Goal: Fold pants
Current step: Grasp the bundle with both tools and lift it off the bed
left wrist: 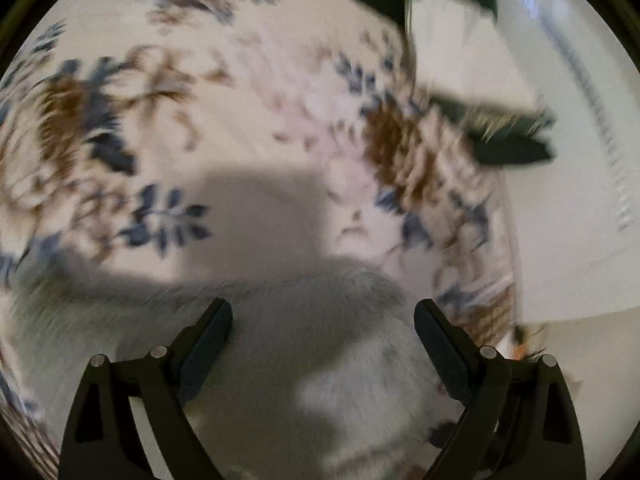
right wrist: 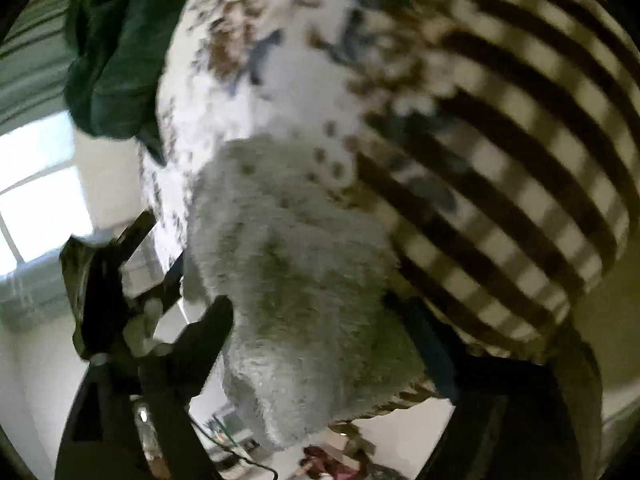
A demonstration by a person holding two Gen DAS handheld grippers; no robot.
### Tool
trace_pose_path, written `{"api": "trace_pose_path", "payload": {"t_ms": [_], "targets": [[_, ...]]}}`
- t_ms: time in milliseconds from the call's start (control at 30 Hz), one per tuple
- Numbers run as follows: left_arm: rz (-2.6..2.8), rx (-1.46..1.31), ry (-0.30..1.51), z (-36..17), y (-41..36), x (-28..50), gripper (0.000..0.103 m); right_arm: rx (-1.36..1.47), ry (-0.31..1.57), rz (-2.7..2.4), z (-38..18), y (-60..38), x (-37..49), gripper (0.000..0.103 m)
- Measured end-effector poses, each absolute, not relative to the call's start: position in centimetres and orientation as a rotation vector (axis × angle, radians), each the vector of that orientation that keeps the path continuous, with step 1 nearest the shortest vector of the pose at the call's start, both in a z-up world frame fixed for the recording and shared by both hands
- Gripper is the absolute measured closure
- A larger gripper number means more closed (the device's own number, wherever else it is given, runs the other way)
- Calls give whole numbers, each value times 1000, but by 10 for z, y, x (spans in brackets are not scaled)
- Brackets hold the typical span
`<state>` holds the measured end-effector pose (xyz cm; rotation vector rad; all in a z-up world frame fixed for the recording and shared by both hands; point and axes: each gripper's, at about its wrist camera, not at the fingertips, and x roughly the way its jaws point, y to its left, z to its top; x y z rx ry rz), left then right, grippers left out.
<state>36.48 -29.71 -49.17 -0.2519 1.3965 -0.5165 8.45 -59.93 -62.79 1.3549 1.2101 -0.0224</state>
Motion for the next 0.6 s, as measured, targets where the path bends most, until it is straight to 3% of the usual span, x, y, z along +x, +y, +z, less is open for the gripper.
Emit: {"api": "trace_pose_path", "payload": {"t_ms": [233,467,600], "targets": [[-301,-398,1280,-467,-183,302,3,1319,1338,110,-666,-586,123,12],[-215,-602,1370,-533,-122,258,3,1370,1267,309,-684,-572,139,10],[-232,-672,1412,-562,-121,253,3,1226,1343,332,-681,-554,152,8]]}}
